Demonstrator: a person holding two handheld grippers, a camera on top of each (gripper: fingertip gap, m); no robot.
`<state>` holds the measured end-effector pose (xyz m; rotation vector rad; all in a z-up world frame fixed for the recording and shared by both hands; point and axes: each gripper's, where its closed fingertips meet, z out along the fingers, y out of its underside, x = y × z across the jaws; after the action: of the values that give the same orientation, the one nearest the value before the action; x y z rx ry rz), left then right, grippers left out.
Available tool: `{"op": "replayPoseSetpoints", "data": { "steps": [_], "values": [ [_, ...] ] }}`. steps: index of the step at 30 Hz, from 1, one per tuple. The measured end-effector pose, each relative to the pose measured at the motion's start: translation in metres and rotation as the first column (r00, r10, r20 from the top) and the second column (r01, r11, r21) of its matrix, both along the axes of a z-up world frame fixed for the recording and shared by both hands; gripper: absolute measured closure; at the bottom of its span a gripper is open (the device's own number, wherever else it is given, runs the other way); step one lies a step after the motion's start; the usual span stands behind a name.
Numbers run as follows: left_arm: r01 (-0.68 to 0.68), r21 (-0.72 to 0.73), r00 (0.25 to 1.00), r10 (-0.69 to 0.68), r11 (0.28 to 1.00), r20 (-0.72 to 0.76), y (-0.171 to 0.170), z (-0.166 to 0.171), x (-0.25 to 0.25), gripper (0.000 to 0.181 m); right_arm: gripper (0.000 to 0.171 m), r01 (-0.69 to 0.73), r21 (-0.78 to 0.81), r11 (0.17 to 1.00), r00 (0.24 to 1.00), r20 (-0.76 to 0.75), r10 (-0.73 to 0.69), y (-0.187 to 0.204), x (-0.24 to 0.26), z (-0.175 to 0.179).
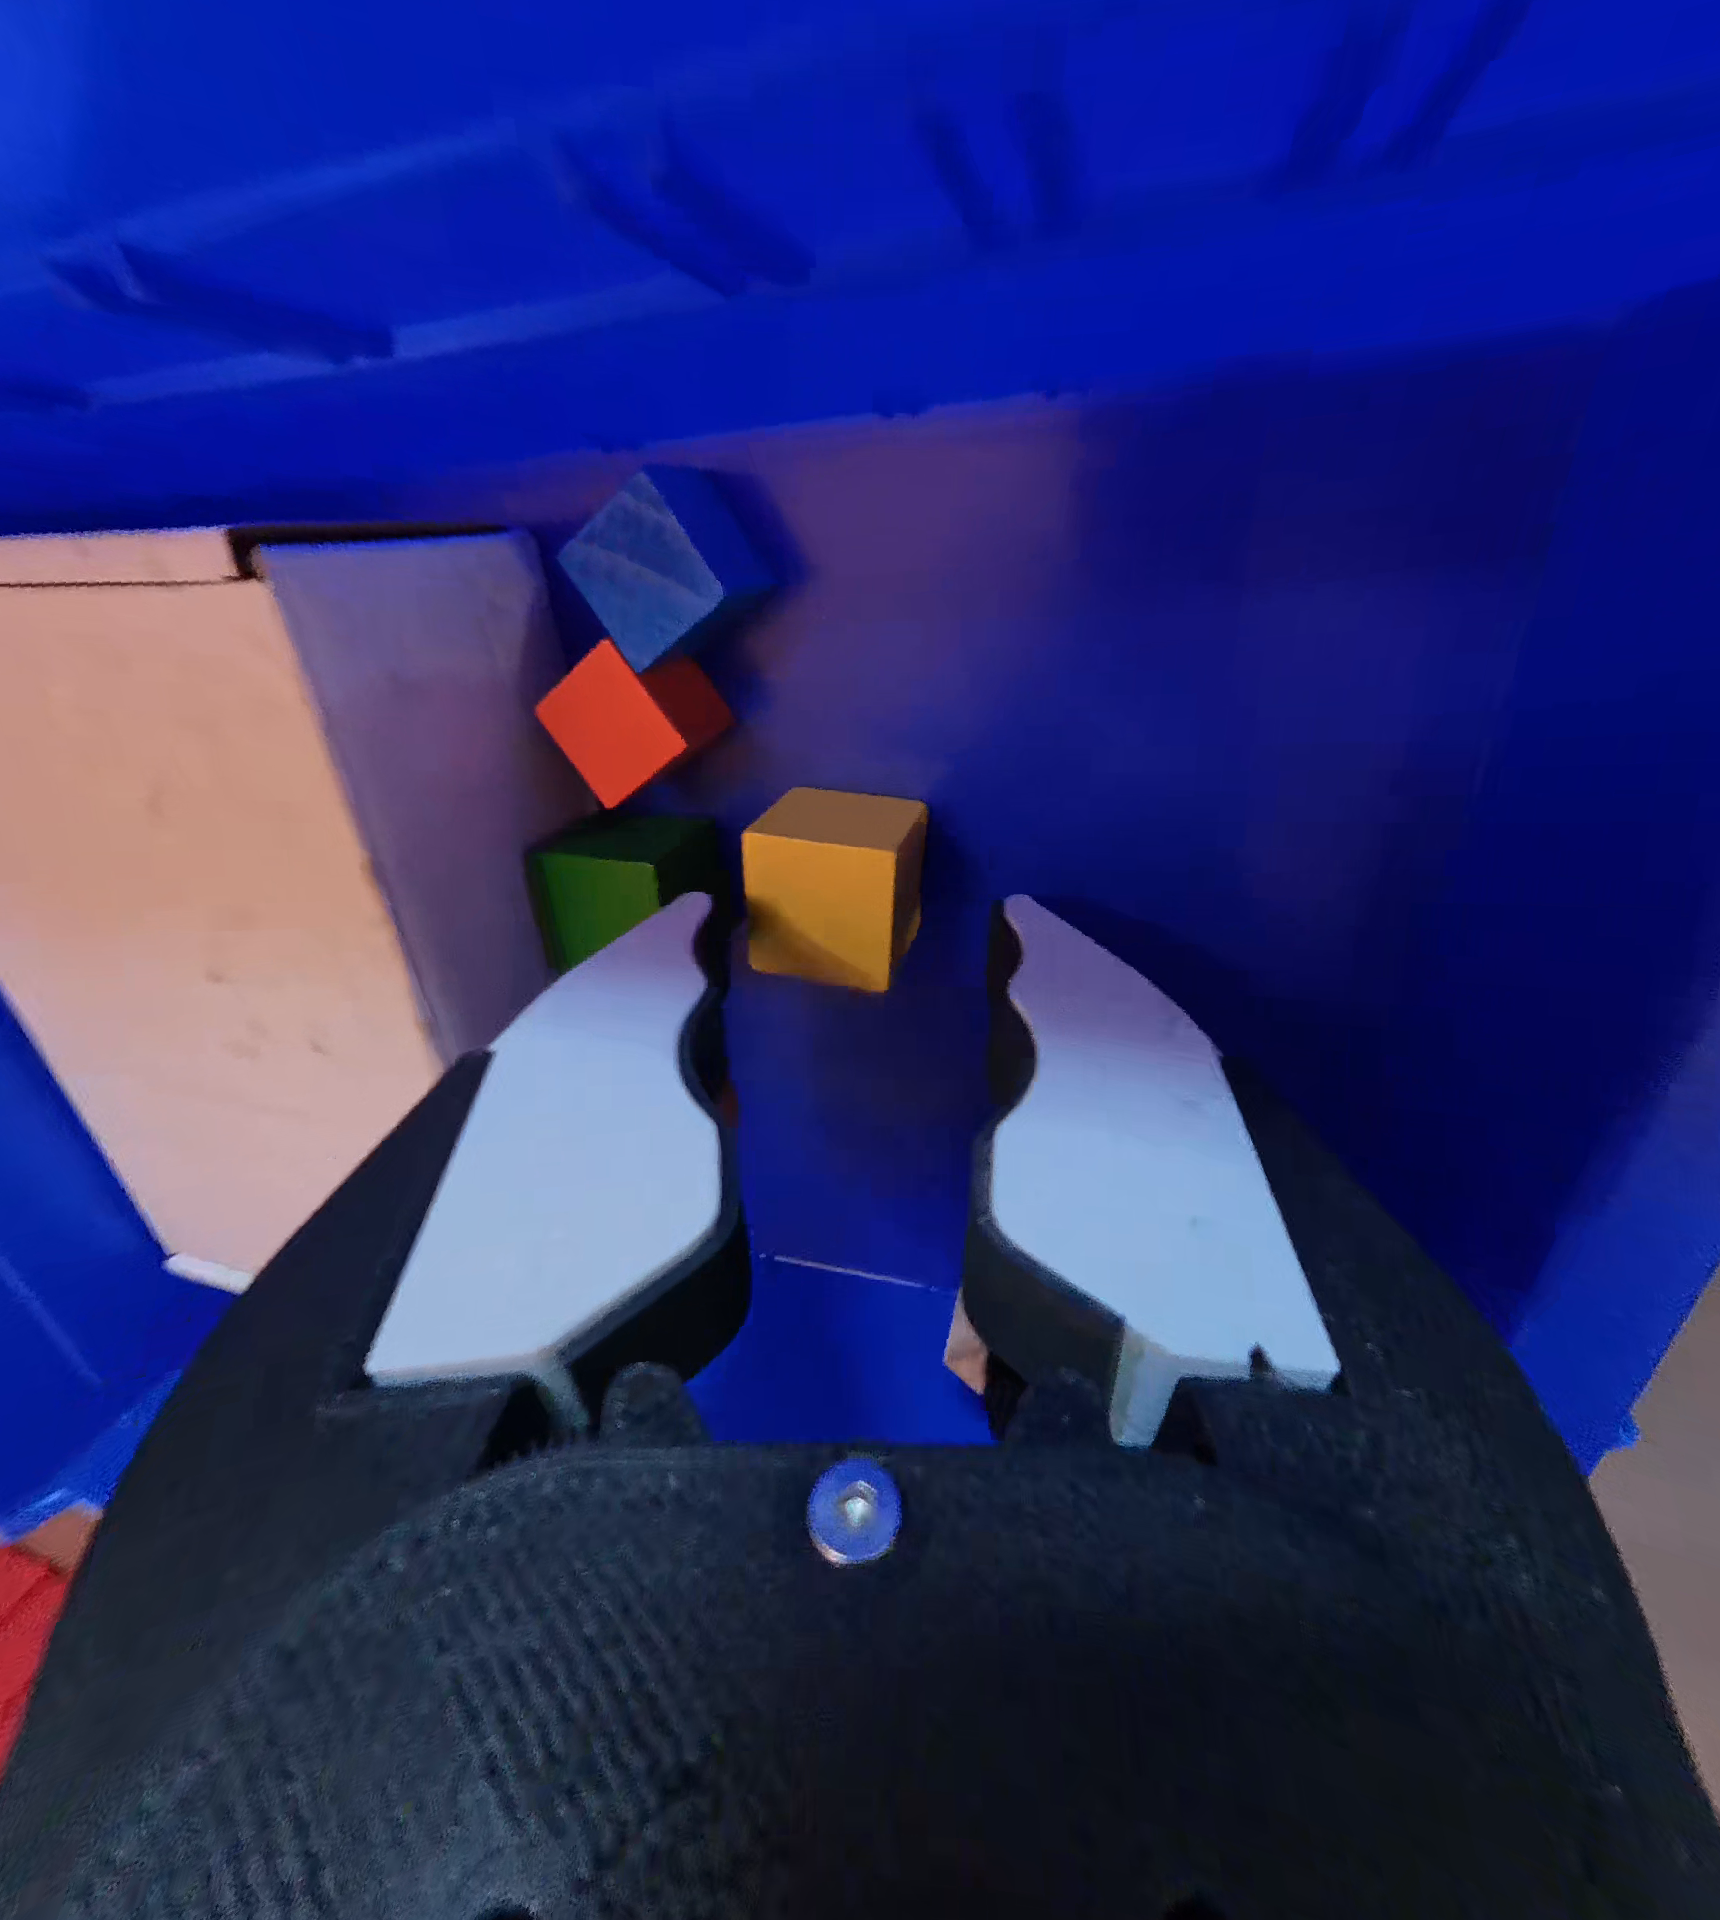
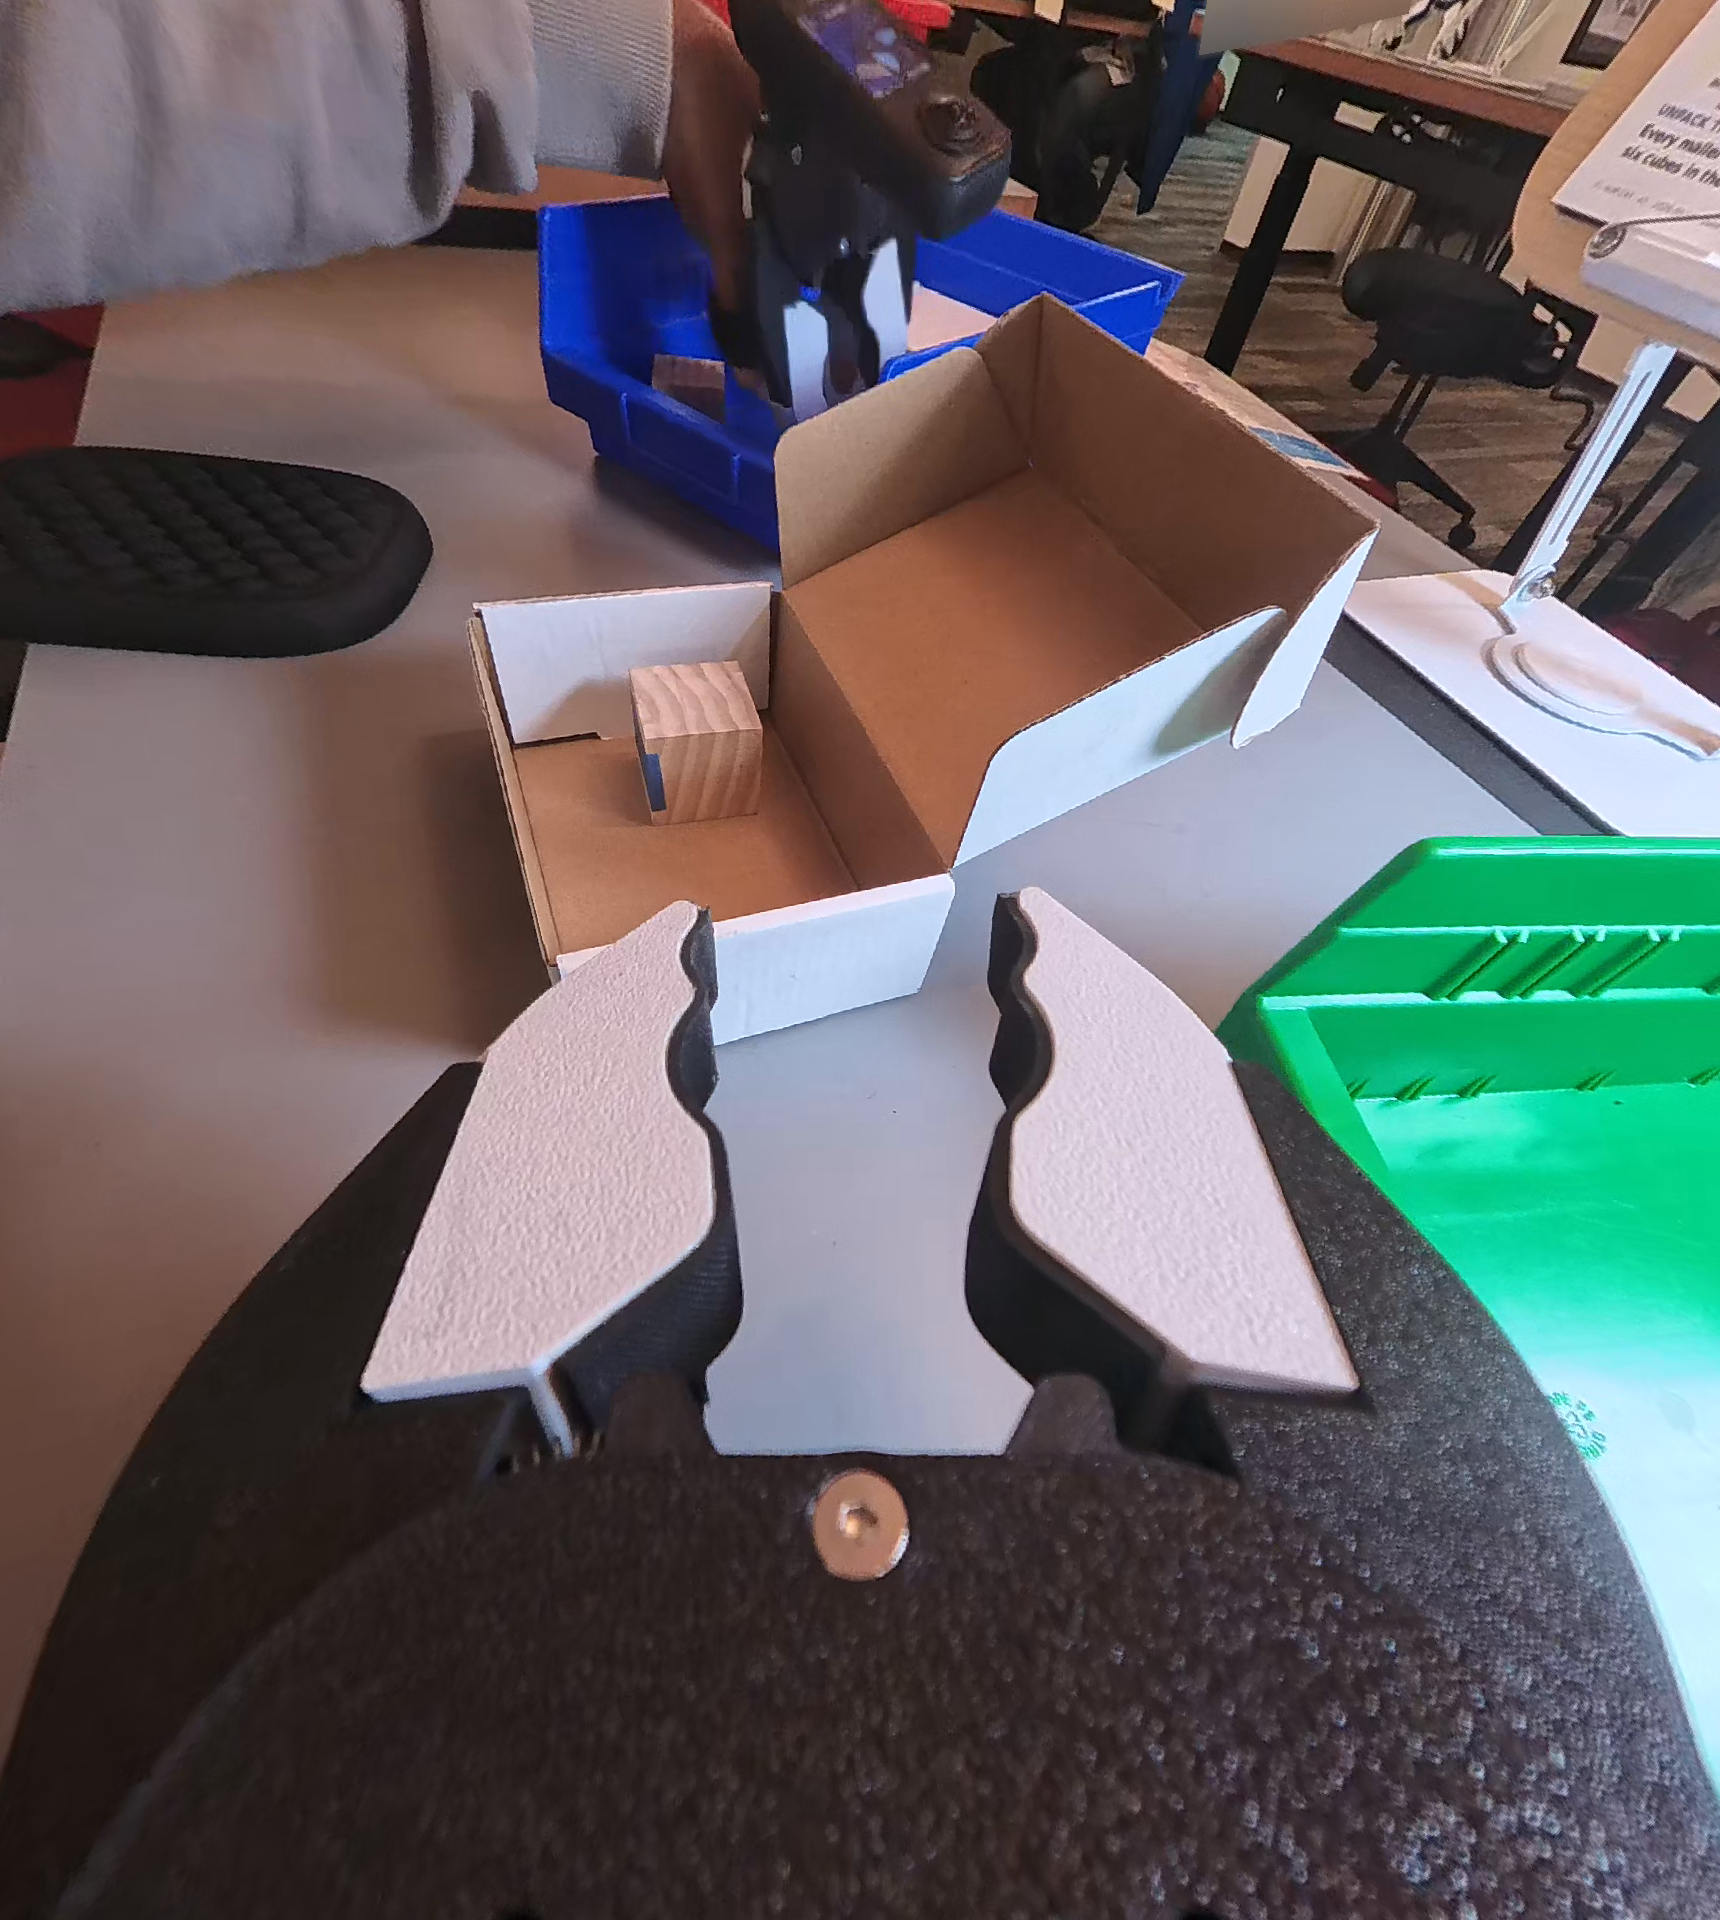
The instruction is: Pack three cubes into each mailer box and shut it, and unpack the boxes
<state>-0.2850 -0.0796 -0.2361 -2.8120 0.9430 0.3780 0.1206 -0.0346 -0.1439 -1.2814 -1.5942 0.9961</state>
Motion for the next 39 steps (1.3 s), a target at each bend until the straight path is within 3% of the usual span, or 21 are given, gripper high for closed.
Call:
{"op": "replayPoseSetpoints", "data": {
  "steps": [1, 4, 11, 14, 16, 19, 25, 35, 39],
  "values": [
    [-0.001, -0.005, 1.0, 0.001, 1.0, 0.009, -0.001, -0.003, 0.001, 0.148, 0.12, 0.0, 0.0, 1.0, 1.0, -0.001, 0.0, 0.0, 0.0, 0.0],
    [0.053, 0.026, 0.996, -0.055, 0.998, 0.065, 0.003, 0.009, 0.021, 0.151, 0.121, 0.001, -0.002, 1.0, 1.0, -0.008, -0.001, 0.001, 0.001, 0.002],
    [0.19, 0.358, 0.955, -0.257, 0.914, 0.151, 0.027, 0.138, 0.13, 0.151, 0.121, -0.009, -0.001, 1.0, 1.0, 0.004, 0.009, -0.001, -0.001, -0.002],
    [0.243, 0.407, 0.923, -0.339, 0.881, 0.182, 0.026, 0.163, 0.196, 0.152, 0.121, -0.01, 0.003, 1.0, 1.0, 0.002, 0.01, -0.003, -0.001, -0.001],
    [0.296, 0.352, 0.903, -0.381, 0.888, 0.199, 0.02, 0.148, 0.237, 0.152, 0.121, -0.008, 0.008, 1.0, 1.0, -0.004, 0.008, -0.003, -0.001, 0.001],
    [0.384, 0.217, 0.882, -0.426, 0.897, 0.201, 0.009, 0.096, 0.281, 0.152, 0.122, -0.004, 0.015, 1.0, 1.0, -0.012, 0.004, -0.002, 0.001, 0.003],
    [0.451, 0.058, 0.876, -0.455, 0.89, 0.159, 0.005, 0.025, 0.31, 0.152, 0.122, -0.002, 0.022, 1.0, 1.0, -0.028, 0.003, -0.002, 0.003, 0.008],
    [0.525, -0.019, 0.848, -0.52, 0.851, 0.1, 0.003, 0.002, 0.313, 0.152, 0.122, 0.001, 0.034, 0.999, 0.999, -0.033, 0.0, 0.0, 0.006, 0.01],
    [0.518, 0.01, 0.849, -0.515, 0.856, 0.113, 0.003, 0.012, 0.31, 0.143, 0.122, 0.007, 0.03, 1.0, 0.999, -0.037, -0.006, 0.002, 0.007, 0.011]
  ]
}}
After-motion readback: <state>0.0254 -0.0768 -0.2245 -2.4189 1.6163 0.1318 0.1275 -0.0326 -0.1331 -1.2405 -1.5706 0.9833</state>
